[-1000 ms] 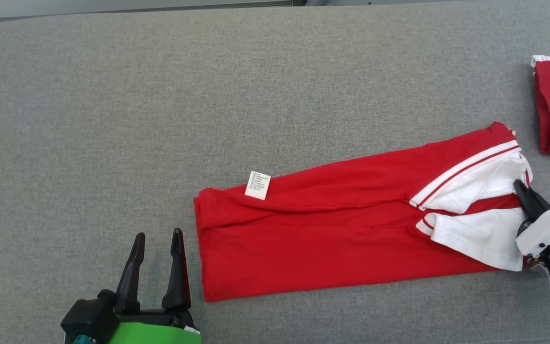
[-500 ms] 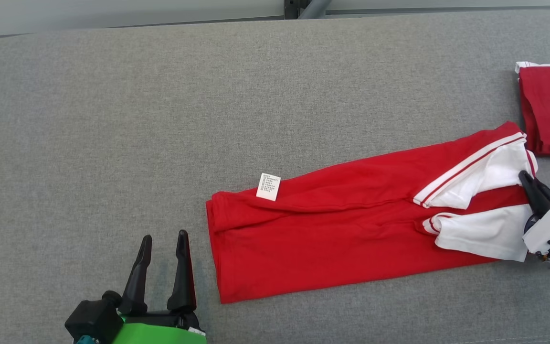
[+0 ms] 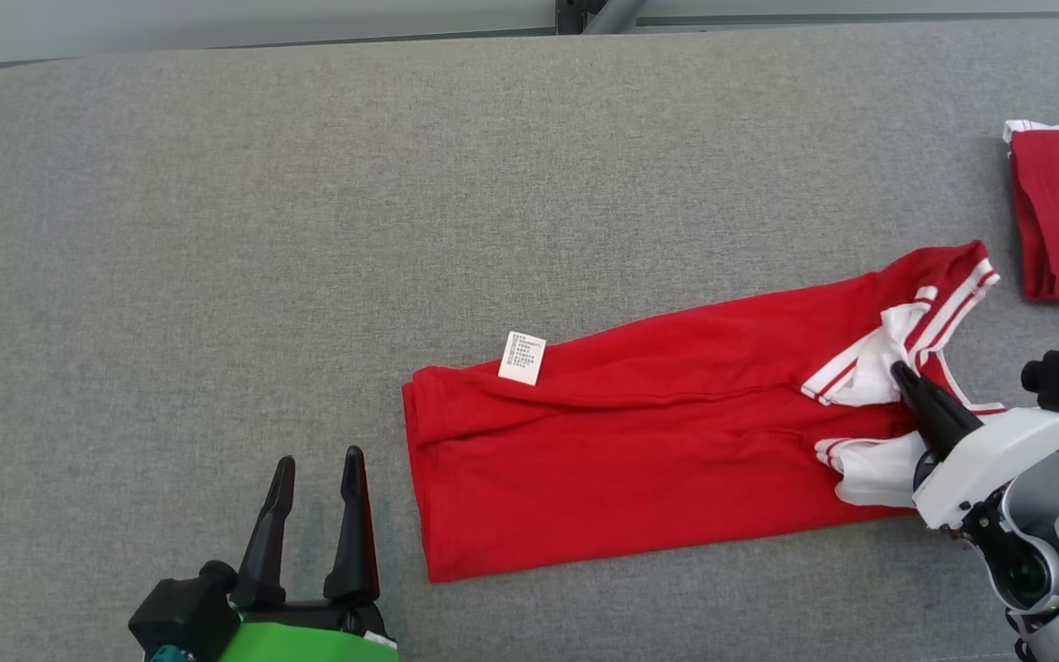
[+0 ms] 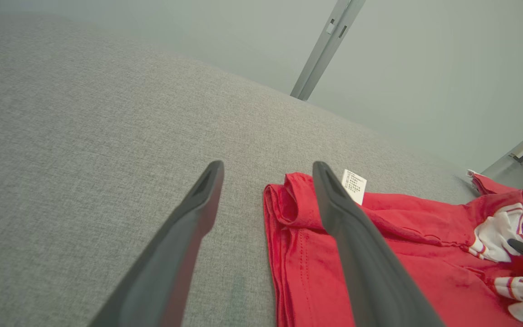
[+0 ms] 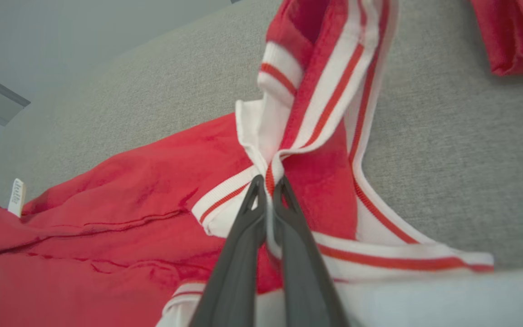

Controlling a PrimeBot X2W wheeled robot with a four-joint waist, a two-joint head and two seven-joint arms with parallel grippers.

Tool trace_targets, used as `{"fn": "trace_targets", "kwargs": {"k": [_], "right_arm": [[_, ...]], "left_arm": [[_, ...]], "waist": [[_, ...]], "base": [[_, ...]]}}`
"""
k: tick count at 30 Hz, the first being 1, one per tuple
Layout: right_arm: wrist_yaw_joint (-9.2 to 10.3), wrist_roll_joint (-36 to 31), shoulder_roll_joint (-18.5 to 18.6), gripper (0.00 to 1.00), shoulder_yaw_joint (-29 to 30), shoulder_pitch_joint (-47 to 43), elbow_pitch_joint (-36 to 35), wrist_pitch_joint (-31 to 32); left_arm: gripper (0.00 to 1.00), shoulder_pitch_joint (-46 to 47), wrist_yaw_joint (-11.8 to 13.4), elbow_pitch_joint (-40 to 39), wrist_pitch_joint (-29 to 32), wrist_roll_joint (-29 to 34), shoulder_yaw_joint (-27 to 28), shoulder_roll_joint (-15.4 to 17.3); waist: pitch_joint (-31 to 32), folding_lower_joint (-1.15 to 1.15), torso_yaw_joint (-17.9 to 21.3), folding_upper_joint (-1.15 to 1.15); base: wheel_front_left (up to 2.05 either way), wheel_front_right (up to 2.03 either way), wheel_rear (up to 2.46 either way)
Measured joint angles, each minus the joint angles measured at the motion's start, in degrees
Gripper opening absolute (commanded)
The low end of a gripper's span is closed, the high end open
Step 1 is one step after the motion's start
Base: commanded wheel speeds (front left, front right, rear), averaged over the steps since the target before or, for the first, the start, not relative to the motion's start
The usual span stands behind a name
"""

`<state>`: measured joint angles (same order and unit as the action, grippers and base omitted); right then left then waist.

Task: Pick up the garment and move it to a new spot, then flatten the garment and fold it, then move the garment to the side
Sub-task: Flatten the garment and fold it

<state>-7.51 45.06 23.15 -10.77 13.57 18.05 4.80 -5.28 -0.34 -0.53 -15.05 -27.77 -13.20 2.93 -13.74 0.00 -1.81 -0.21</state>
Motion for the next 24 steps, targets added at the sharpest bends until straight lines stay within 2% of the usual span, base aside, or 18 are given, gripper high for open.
{"fn": "trace_targets", "kwargs": {"k": [6,24], "right_arm": [[0.00,-0.9,-0.9,0.00,-0.2,-0.6,-1.2,0.1],[0.00,-3.5,-0.6,0.00,6.3,-0.7,2.6,-0.5]], "left_arm": [[1.00,0.0,-0.2,0.5,0.0,0.0,-0.2,0.0],[1.00,0.0,-0.7,1.4,0.0,0.3,-0.2,0.0]], "waist": [[0.1,0.00,0.1,0.00],[-0.3,0.00,0.8,0.00]], "base": [[0.00,0.00,0.00],[0.00,0.00,0.00]]}}
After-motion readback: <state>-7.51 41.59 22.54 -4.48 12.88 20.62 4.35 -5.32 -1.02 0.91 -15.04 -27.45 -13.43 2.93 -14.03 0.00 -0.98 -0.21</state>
